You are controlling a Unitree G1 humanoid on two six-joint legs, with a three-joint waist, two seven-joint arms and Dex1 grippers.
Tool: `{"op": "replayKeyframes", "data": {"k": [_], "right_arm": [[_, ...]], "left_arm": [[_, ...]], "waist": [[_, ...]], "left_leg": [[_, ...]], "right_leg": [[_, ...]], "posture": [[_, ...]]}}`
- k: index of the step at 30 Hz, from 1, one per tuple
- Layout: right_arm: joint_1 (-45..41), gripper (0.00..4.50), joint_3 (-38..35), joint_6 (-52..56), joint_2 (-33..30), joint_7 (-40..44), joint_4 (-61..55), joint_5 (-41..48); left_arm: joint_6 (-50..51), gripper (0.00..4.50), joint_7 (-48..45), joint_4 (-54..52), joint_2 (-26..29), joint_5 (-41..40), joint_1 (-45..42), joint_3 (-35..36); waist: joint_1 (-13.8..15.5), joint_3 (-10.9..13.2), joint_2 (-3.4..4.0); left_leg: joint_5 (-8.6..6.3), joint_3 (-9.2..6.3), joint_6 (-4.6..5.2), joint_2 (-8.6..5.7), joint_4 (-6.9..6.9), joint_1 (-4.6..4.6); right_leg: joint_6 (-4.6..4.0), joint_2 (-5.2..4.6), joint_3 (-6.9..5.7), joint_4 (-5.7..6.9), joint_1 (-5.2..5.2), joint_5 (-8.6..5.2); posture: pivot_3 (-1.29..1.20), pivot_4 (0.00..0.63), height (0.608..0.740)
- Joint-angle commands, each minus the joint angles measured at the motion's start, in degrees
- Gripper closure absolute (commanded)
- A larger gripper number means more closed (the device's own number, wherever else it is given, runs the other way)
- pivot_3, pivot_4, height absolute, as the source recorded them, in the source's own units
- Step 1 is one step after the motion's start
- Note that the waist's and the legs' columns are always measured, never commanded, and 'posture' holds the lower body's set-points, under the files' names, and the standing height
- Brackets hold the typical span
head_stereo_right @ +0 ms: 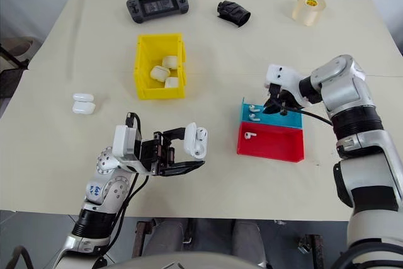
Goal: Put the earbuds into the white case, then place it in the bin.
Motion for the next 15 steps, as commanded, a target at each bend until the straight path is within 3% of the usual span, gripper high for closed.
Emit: {"op": "replayKeyframes", "data": {"k": [1, 8, 10, 12, 15], "right_arm": [[0.48, 4.05, -9.36, 10.84, -3.26, 2.52, -8.23, 9.23], [13.85, 4.05, -27.43, 37.20, -4.63, -1.17, -32.19, 30.69], [18.81, 4.05, -36.74, 47.17, 0.13, -6.62, -41.38, 39.34], [21.30, 4.05, -47.72, 56.56, 9.10, -15.11, -49.33, 46.89], [22.87, 4.05, -55.29, 62.83, 17.27, -23.98, -57.02, 53.26]], "left_arm": [[-0.87, 1.76, 0.66, -0.84, -0.10, -0.97, 0.03, 1.12], [0.37, 1.76, 0.85, 0.83, -0.82, -2.16, -2.14, 2.02], [0.89, 1.76, 0.57, 1.97, -1.22, -2.73, -3.44, 2.28], [1.33, 1.76, -0.28, 3.88, -1.81, -2.88, -5.66, 1.99], [1.54, 1.76, -1.60, 6.13, -2.50, -2.59, -8.06, 1.50]], "waist": [[0.09, 0.00, 0.00], [1.31, 0.00, -0.01], [1.39, 0.00, -0.01], [1.38, 0.00, -0.01], [1.43, -0.02, 0.02]], "left_leg": [[0.00, 0.00, 0.00, 0.02, -0.01, 0.00], [0.00, -0.02, 0.01, 0.09, -0.02, -0.01], [0.00, 0.02, 0.01, 0.10, 0.02, 0.00], [0.01, 0.00, 0.00, 0.18, 0.01, 0.00], [0.03, 0.00, -0.03, 0.18, 0.06, 0.01]], "right_leg": [[0.00, -0.01, 0.00, 0.00, -0.01, 0.00], [-0.01, -0.02, -0.02, -0.03, 0.03, 0.00], [-0.01, 0.00, -0.01, 0.02, 0.03, 0.00], [-0.03, 0.05, -0.01, 0.03, 0.03, 0.02], [-0.07, 0.05, 0.00, 0.11, 0.03, 0.04]], "posture": [[0.00, 0.150, 0.740], [0.00, 0.150, 0.740], [0.00, 0.150, 0.740], [0.00, 0.150, 0.740], [0.00, 0.150, 0.740]]}}
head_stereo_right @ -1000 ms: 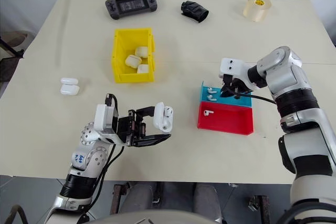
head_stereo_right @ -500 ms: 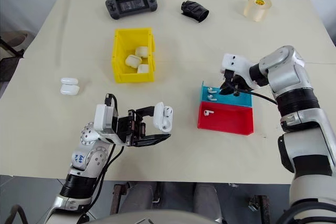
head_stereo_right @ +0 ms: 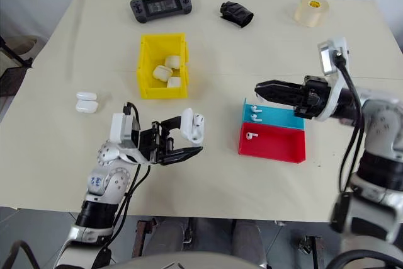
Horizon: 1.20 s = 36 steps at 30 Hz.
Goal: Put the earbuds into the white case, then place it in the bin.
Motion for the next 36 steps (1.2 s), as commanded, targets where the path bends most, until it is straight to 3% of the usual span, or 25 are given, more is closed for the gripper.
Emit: {"op": "replayKeyframes", "data": {"k": [1, 7, 12, 15, 24, 36], "right_arm": [[0.65, 4.05, -9.37, 6.35, 6.77, -10.30, -9.76, 9.02], [5.50, 4.05, -14.45, 3.92, 21.59, -27.33, -20.96, 26.10], [13.22, 4.05, -8.78, -5.89, 23.31, -38.80, -26.18, 38.17], [18.92, 4.05, -4.37, -12.10, 21.67, -41.47, -29.61, 40.72], [30.27, 4.05, 8.48, -26.69, 15.55, -40.35, -36.20, 36.25], [35.86, 4.05, 20.26, -40.58, 13.15, -38.00, -35.14, 24.53]], "left_arm": [[0.06, 1.76, -1.64, 1.73, -1.02, -0.92, -2.33, -0.77], [0.96, 1.76, -2.23, 5.17, -3.54, -0.47, -6.56, -1.83], [2.71, 1.76, -3.47, 4.92, -4.11, -0.94, -7.56, -2.84], [4.48, 1.76, -3.37, 3.33, -4.51, -1.46, -7.81, -3.37], [6.46, 1.76, -3.34, 3.45, -4.21, -1.56, -8.74, -2.67], [8.05, 1.76, -2.42, 2.79, -4.48, -1.93, -9.29, -1.62]], "waist": [[-0.02, 0.00, 0.00], [-0.09, -0.01, 0.01], [-0.37, -0.02, 0.02], [-0.65, -0.02, 0.03], [-1.44, -0.02, 0.02], [-1.37, -0.02, 0.02]], "left_leg": [[0.00, 0.01, 0.01, -0.08, -0.01, 0.00], [0.01, -0.07, 0.02, -0.23, -0.07, 0.00], [0.03, -0.06, 0.06, -0.29, -0.11, 0.02], [0.04, -0.05, 0.06, -0.29, -0.14, 0.04], [0.08, -0.02, 0.13, -0.31, -0.16, 0.06], [0.09, -0.03, 0.13, -0.30, -0.16, 0.08]], "right_leg": [[0.00, -0.04, 0.02, 0.01, -0.01, 0.00], [0.00, -0.03, 0.04, 0.08, -0.07, 0.00], [0.00, -0.01, 0.08, 0.12, -0.09, 0.00], [0.01, 0.04, 0.09, 0.14, -0.09, 0.00], [0.01, 0.05, 0.16, 0.12, -0.08, 0.00], [0.01, 0.06, 0.17, 0.07, -0.06, 0.00]], "posture": [[0.00, 0.150, 0.740], [0.00, 0.150, 0.740], [0.00, 0.150, 0.740], [0.00, 0.150, 0.740], [0.00, 0.150, 0.740], [0.00, 0.150, 0.740]]}}
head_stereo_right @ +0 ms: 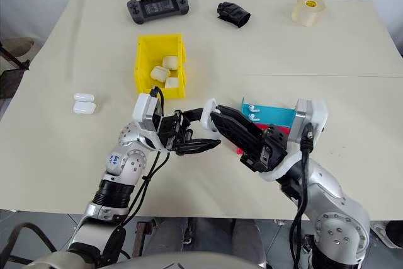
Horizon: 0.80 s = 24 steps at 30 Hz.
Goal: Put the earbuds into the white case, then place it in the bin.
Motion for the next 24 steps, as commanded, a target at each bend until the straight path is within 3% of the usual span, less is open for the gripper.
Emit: {"op": "replayKeyframes", "data": {"k": [1, 15, 24], "right_arm": [[1.09, 4.05, 1.72, -3.89, -0.56, 0.80, -0.96, -1.09], [5.45, 4.05, 5.54, -8.06, -5.16, 0.10, 1.20, -0.84], [4.84, 1.19, 3.49, -9.41, -10.39, 0.59, 1.57, 1.39]], "left_arm": [[0.18, 1.76, 0.55, -2.65, -0.55, -1.56, -1.30, 0.54], [0.57, 1.76, 1.79, -2.60, -1.10, -1.84, -2.08, 1.51], [0.69, 1.76, 1.68, -2.77, -0.68, -1.16, -2.00, 1.85]], "waist": [[0.01, 0.00, 0.00], [0.05, 0.00, 0.00], [0.28, 0.00, -0.02]], "left_leg": [[0.00, 0.00, 0.00, 0.00, 0.00, 0.00], [0.00, 0.00, 0.00, 0.00, 0.00, 0.00], [0.00, 0.00, 0.01, 0.00, 0.02, 0.00]], "right_leg": [[0.00, 0.00, 0.00, -0.01, 0.00, 0.00], [0.00, 0.01, -0.01, -0.03, 0.02, 0.00], [0.00, -0.01, -0.02, -0.06, 0.05, 0.00]], "posture": [[0.00, 0.150, 0.740], [0.00, 0.150, 0.740], [0.00, 0.150, 0.740]]}}
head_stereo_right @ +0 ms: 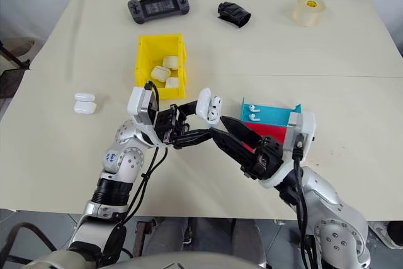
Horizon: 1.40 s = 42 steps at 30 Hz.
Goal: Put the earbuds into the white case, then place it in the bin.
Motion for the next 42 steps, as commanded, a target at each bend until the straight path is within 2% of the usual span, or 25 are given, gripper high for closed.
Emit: {"op": "replayKeyframes", "data": {"k": [1, 3, 4, 7, 10, 14, 21, 26, 31, 36, 42], "right_arm": [[-0.02, 0.86, -2.47, -1.77, -2.10, 1.26, -1.69, 0.50], [0.52, 0.22, -3.93, -2.25, -3.51, 1.88, -1.92, 0.40], [1.21, 0.05, -4.98, -2.25, -4.55, 2.33, -1.84, 0.66], [5.18, 0.05, -11.33, -2.35, -8.60, 4.66, -0.32, 2.06], [7.62, 0.70, -15.21, -2.23, -12.93, 7.84, 0.66, -0.08], [7.30, 2.09, -13.64, -3.05, -17.02, 11.35, 1.08, -6.95], [-4.34, 4.47, -1.55, -0.42, -17.05, 8.55, 0.21, -14.26], [-9.75, 4.47, 4.56, 3.56, -16.77, 6.53, 0.37, -15.22], [-12.74, 4.47, 9.25, 6.87, -17.24, 4.77, 2.81, -20.38], [-11.11, 4.47, 8.26, 6.98, -18.40, 6.78, 4.44, -22.52], [-5.68, 4.47, 2.81, 5.27, -20.32, 10.92, 5.99, -22.74]], "left_arm": [[-0.66, 1.76, -0.07, -2.62, 0.69, -0.06, -0.04, -0.17], [-1.11, 1.76, 0.40, -2.61, 1.39, 1.00, 0.04, -0.17], [-1.11, 1.76, 0.43, -2.56, 2.05, 1.55, 0.05, -0.28], [-4.57, 1.76, 2.28, -1.05, 6.60, 9.79, -0.51, -2.02], [-6.31, 1.76, 3.56, 0.07, 12.29, 18.39, -2.12, -5.25], [-6.83, 1.76, 3.31, 0.32, 15.48, 23.13, -4.02, -8.46], [-3.73, 1.76, 2.82, -3.04, 17.69, 28.02, -5.62, -14.03], [-1.97, 1.76, 2.27, -5.04, 19.24, 28.95, -5.48, -15.54], [-1.50, 1.76, 2.73, -5.95, 18.43, 27.08, -6.05, -14.43], [-1.04, 1.76, 3.69, -6.54, 17.43, 24.81, -6.03, -12.12], [-0.63, 1.76, 4.60, -7.39, 16.73, 21.53, -4.71, -8.62]], "waist": [[-0.02, 0.00, -0.01], [-0.01, 0.00, -0.01], [0.00, 0.00, -0.01], [0.31, 0.00, -0.02], [0.77, 0.00, -0.02], [1.06, 0.00, -0.02], [0.94, 0.01, -0.04], [1.03, 0.02, -0.06], [1.13, 0.02, -0.07], [1.05, 0.02, -0.07], [1.06, 0.02, -0.07]], "left_leg": [[0.00, 0.00, 0.00, 0.00, 0.00, 0.00], [0.00, 0.01, 0.00, -0.01, 0.00, 0.00], [0.00, 0.00, 0.00, 0.00, 0.00, 0.00], [0.00, 0.00, 0.01, -0.02, -0.02, 0.01], [0.01, 0.05, 0.03, -0.04, -0.01, 0.01], [0.02, 0.07, 0.05, -0.03, 0.01, 0.01], [0.02, 0.04, 0.04, -0.01, -0.01, 0.01], [0.02, 0.02, 0.04, 0.00, 0.00, -0.03], [0.02, -0.04, 0.04, 0.00, 0.02, -0.05], [0.02, -0.03, 0.04, -0.03, 0.02, -0.06], [0.02, -0.01, 0.04, -0.03, 0.02, -0.06]], "right_leg": [[0.00, 0.00, 0.00, 0.00, 0.00, 0.00], [0.00, 0.01, 0.00, -0.01, 0.00, 0.00], [0.00, 0.02, -0.01, -0.01, 0.00, 0.00], [0.00, 0.02, -0.02, -0.01, 0.02, 0.00], [0.01, 0.01, -0.02, -0.04, 0.04, 0.00], [0.00, 0.03, -0.01, -0.03, 0.04, 0.00], [0.01, 0.03, -0.01, -0.02, 0.00, 0.01], [0.01, 0.01, -0.02, -0.03, -0.01, 0.01], [0.01, -0.03, -0.03, -0.03, 0.01, 0.01], [0.01, 0.00, -0.05, -0.02, 0.00, 0.01], [0.01, 0.00, -0.05, 0.00, -0.01, 0.01]], "posture": [[0.00, 0.150, 0.740], [0.00, 0.150, 0.740], [0.00, 0.150, 0.740], [0.00, 0.150, 0.740], [0.00, 0.150, 0.740], [0.00, 0.150, 0.740], [0.00, 0.150, 0.740], [0.00, 0.150, 0.740], [0.00, 0.150, 0.740], [0.00, 0.150, 0.740], [0.00, 0.150, 0.740]]}}
